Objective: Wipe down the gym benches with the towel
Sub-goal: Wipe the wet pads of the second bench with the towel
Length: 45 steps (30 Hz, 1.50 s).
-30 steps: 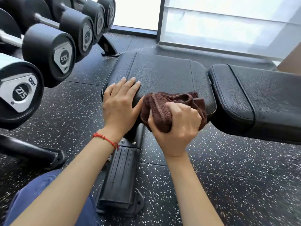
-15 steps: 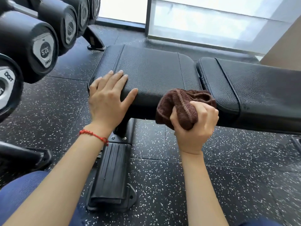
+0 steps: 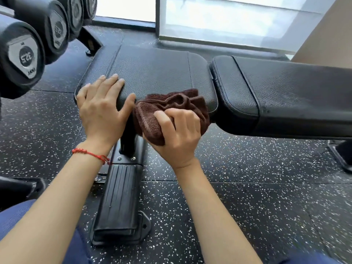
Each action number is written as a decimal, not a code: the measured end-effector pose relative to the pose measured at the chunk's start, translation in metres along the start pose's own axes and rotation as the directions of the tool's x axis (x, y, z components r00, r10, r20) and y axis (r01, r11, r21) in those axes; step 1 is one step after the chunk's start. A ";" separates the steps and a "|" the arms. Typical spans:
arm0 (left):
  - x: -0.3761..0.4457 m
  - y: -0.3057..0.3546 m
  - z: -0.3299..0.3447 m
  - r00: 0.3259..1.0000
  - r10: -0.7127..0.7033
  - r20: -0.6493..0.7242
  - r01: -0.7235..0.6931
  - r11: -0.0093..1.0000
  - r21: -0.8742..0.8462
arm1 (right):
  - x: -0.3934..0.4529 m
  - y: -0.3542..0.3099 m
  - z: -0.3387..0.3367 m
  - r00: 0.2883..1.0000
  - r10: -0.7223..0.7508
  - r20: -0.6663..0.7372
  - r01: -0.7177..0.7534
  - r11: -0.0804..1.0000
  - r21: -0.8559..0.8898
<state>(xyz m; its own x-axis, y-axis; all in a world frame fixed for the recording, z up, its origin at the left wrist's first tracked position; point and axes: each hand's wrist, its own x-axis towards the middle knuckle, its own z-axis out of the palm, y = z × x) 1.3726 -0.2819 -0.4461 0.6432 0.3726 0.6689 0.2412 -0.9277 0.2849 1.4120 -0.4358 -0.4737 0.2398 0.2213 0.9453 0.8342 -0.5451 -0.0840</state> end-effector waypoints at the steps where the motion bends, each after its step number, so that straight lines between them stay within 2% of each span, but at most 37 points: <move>1: 0.000 -0.001 -0.001 1.000 0.001 0.010 -0.001 1.000 0.002 | -0.001 0.003 -0.002 1.000 -0.008 0.004 0.008 1.000 0.002; 5: -0.001 0.003 -0.005 0.999 0.003 0.036 -0.003 1.000 -0.005 | -0.008 0.017 -0.017 0.999 0.032 0.009 -0.032 0.999 -0.020; 8: -0.005 0.025 -0.006 1.000 -0.006 -0.008 0.006 0.998 -0.056 | -0.010 0.034 -0.037 0.993 0.121 -0.010 -0.122 0.992 -0.033; 11: -0.011 0.062 0.000 0.994 0.106 -0.022 -0.108 0.991 -0.083 | -0.008 0.061 -0.063 0.975 0.199 -0.103 -0.200 0.980 -0.005; 13: -0.012 0.092 0.009 0.979 0.205 -0.008 -0.205 0.972 -0.117 | -0.008 0.082 -0.078 0.975 0.169 -0.148 -0.176 0.984 -0.039; 15: -0.012 0.122 0.022 0.955 0.298 0.006 -0.294 0.945 -0.141 | -0.011 0.103 -0.090 0.977 0.141 -0.161 -0.158 0.982 -0.104; 18: -0.010 0.152 0.043 0.929 0.368 0.031 -0.364 0.926 -0.096 | -0.016 0.136 -0.101 0.963 0.211 -0.169 -0.238 0.958 -0.159; 20: -0.009 0.158 0.055 0.938 0.344 0.029 -0.344 0.939 -0.006 | -0.018 0.153 -0.105 0.953 0.257 -0.161 -0.278 0.953 -0.123; 23: -0.008 0.156 0.064 0.944 0.328 -0.045 -0.325 0.944 0.050 | -0.019 0.165 -0.107 0.961 0.248 -0.119 -0.258 0.963 -0.076; 32: -0.010 0.158 0.067 0.946 0.302 -0.116 -0.297 0.953 0.057 | -0.020 0.192 -0.124 0.933 0.305 -0.189 -0.315 0.949 -0.022; 35: -0.011 0.161 0.069 0.955 0.261 -0.140 -0.257 0.965 0.047 | -0.018 0.180 -0.116 0.898 0.378 -0.224 -0.387 0.922 0.003; 40: -0.006 0.172 0.063 0.987 0.096 -0.129 -0.101 0.994 -0.034 | -0.011 0.166 -0.109 0.874 0.418 -0.248 -0.435 0.900 -0.017; 43: -0.001 0.182 0.060 0.993 -0.061 -0.103 0.048 0.991 -0.128 | -0.010 0.160 -0.107 0.889 0.400 -0.221 -0.416 0.909 -0.030; 45: 0.000 0.184 0.060 0.990 -0.113 -0.081 0.102 0.985 -0.137 | -0.011 0.163 -0.108 0.911 0.361 -0.199 -0.375 0.926 -0.037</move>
<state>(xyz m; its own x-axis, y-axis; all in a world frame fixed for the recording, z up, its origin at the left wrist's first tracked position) 1.4600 -0.4541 -0.4349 0.5506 0.4759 0.6858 0.2031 -0.8733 0.4429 1.4916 -0.6144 -0.4640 0.4210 -0.1557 0.8936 0.6641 -0.6182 -0.4205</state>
